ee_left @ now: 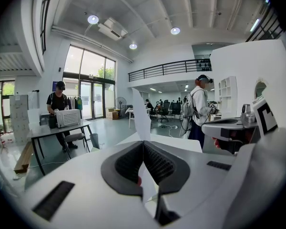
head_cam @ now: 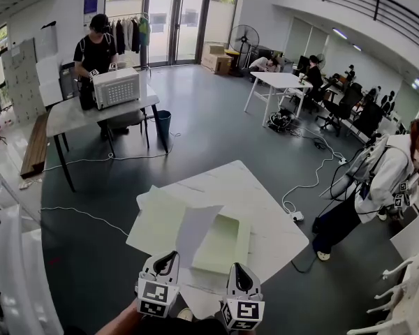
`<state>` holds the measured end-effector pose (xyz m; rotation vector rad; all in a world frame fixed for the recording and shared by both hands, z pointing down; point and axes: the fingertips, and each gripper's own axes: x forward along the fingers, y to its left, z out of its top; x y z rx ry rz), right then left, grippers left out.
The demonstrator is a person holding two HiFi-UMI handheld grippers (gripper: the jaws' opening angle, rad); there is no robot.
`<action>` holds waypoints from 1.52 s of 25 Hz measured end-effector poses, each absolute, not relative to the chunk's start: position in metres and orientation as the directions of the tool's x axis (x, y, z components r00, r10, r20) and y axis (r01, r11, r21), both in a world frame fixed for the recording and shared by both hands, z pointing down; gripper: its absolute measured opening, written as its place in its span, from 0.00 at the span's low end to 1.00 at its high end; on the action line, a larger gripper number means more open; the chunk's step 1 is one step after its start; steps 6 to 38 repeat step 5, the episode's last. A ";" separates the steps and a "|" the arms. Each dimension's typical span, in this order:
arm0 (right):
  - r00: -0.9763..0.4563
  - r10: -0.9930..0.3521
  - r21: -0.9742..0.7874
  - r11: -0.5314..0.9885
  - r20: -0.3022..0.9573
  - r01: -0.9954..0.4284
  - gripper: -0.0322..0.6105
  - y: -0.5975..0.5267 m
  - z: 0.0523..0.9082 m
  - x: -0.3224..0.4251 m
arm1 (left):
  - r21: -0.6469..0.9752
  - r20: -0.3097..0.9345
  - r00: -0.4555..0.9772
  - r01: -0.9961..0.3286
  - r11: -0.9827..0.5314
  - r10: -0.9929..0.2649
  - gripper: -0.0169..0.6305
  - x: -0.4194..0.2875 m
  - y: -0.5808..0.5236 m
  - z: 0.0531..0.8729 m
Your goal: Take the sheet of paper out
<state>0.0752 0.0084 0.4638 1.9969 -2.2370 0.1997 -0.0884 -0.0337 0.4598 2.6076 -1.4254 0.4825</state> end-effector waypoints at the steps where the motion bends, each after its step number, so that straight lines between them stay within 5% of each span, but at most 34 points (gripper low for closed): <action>1: -0.111 -0.976 -0.009 0.111 0.189 -0.994 0.08 0.009 0.463 0.074 | -0.038 0.337 0.503 -0.837 -0.546 -0.796 0.06 -0.090 -0.033 0.459; 38: -0.106 -0.976 -0.009 0.106 0.190 -0.994 0.08 0.009 0.463 0.069 | -0.038 0.335 0.506 -0.835 -0.548 -0.795 0.06 -0.095 -0.033 0.458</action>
